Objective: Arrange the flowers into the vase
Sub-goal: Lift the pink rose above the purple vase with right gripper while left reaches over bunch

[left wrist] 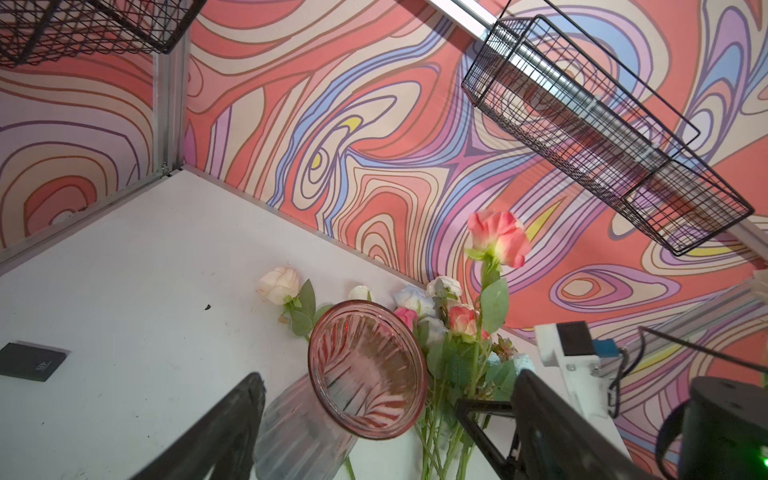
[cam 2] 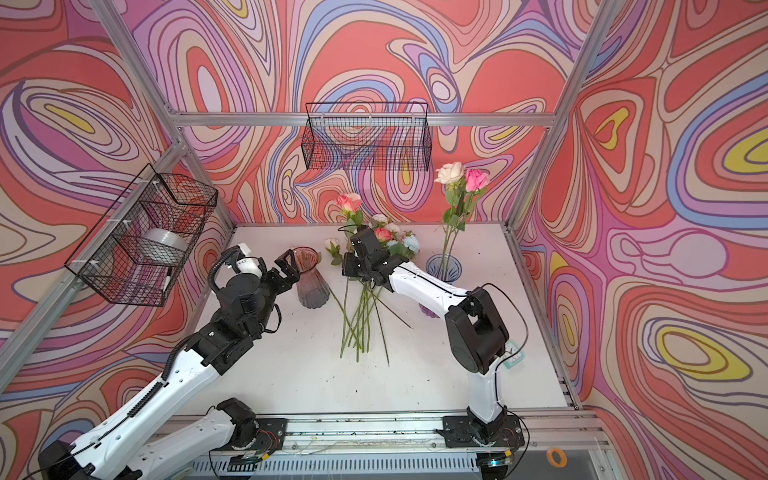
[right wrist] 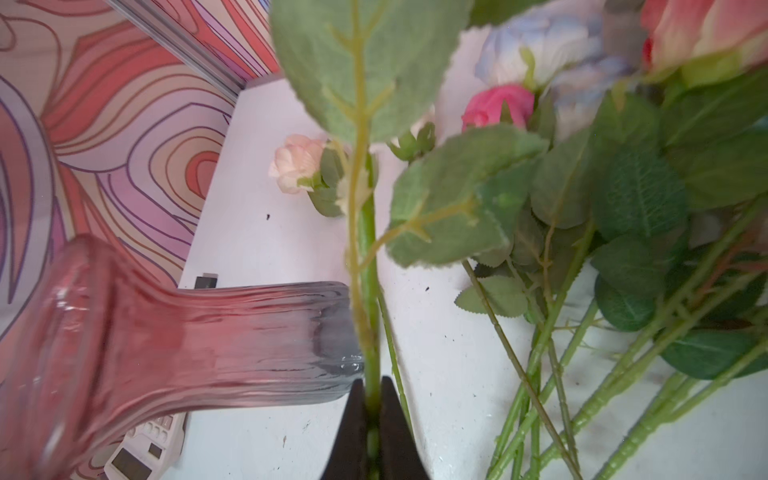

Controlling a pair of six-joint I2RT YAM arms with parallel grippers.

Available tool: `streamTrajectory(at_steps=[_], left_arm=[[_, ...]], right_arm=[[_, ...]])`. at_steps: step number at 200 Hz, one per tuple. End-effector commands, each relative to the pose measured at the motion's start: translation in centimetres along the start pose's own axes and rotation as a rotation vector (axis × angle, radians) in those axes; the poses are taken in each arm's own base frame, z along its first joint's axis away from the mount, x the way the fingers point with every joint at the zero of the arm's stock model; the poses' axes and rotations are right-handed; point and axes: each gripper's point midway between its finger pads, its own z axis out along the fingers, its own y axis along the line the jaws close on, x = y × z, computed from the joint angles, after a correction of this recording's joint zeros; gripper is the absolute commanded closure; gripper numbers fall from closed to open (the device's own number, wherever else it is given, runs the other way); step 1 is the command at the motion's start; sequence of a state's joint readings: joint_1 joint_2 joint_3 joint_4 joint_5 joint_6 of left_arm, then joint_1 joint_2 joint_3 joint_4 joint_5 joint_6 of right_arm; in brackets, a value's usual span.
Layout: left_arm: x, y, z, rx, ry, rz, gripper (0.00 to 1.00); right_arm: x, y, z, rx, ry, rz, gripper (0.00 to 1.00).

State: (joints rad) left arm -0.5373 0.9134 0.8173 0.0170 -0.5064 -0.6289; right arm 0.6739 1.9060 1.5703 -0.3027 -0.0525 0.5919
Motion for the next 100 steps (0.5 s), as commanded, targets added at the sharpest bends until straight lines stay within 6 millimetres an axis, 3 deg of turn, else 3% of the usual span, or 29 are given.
streamTrajectory(at_steps=[1,17,20,44,100], left_arm=[[-0.3,-2.2,0.2,0.110,0.009,-0.016,0.05],[0.6,-4.6,0.2,0.242,0.050,-0.010,0.04],[0.8,-5.1,0.1,0.271,0.060,-0.011,0.04],[3.0,-9.8,-0.6,0.523,0.182,-0.021,0.04],[7.7,-16.9,-3.5,0.958,0.483,-0.134,0.12]], right_arm=[[-1.7,0.6,-2.9,0.026,-0.082,-0.113,1.00],[-2.4,1.0,-4.5,0.046,-0.121,-0.172,1.00],[-3.2,1.8,-6.0,0.036,-0.153,-0.188,1.00],[-5.0,2.9,-10.0,0.069,-0.269,-0.289,1.00],[-10.0,2.8,-20.4,0.169,-0.556,-0.390,1.00]])
